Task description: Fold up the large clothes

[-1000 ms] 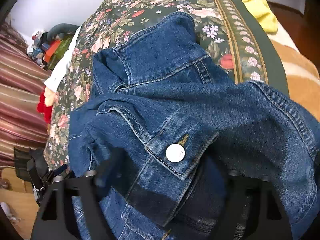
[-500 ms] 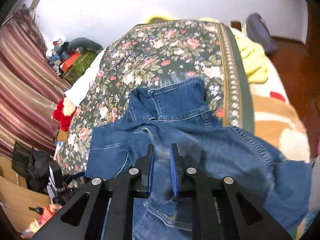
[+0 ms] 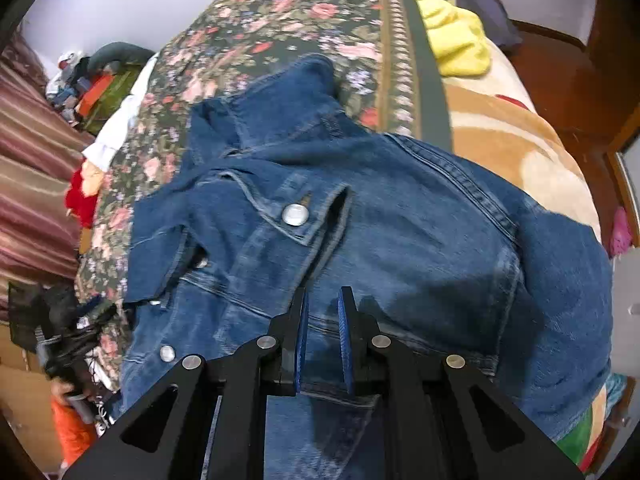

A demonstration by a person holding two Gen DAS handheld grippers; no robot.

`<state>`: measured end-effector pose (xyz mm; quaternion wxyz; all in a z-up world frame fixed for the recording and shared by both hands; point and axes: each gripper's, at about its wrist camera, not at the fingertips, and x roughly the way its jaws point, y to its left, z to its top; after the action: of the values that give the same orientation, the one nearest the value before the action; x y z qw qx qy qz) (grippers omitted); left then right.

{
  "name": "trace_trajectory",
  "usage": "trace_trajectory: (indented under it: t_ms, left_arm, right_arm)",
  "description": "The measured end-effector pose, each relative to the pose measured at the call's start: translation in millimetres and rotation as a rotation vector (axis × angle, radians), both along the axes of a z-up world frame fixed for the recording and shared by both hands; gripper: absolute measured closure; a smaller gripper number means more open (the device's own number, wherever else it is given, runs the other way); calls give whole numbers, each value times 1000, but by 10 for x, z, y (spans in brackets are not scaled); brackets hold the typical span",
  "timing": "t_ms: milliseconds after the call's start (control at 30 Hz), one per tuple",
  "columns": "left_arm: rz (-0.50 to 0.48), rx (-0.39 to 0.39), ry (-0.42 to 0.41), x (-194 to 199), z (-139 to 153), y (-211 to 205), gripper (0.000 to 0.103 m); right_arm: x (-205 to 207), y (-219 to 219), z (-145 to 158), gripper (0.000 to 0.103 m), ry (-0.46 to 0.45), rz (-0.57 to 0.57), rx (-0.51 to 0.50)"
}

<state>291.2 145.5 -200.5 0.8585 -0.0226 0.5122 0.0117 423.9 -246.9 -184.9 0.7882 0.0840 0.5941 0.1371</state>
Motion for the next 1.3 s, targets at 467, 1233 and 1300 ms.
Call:
trace_trajectory:
  t_ms: [467,1233,1300]
  left_arm:
    - [-303,-325,98,1078,181,-1992,18]
    - [-251,-399,287,1424,-181,-2540,67]
    - [-289,-394,266,1267,-104,-2460,59]
  right_arm:
    - [-306,-384,371,92,-127,-24,-14]
    - [-291,-822,389,92,-144,-126,37]
    - [-256,-734,389,92,-141,-107,36]
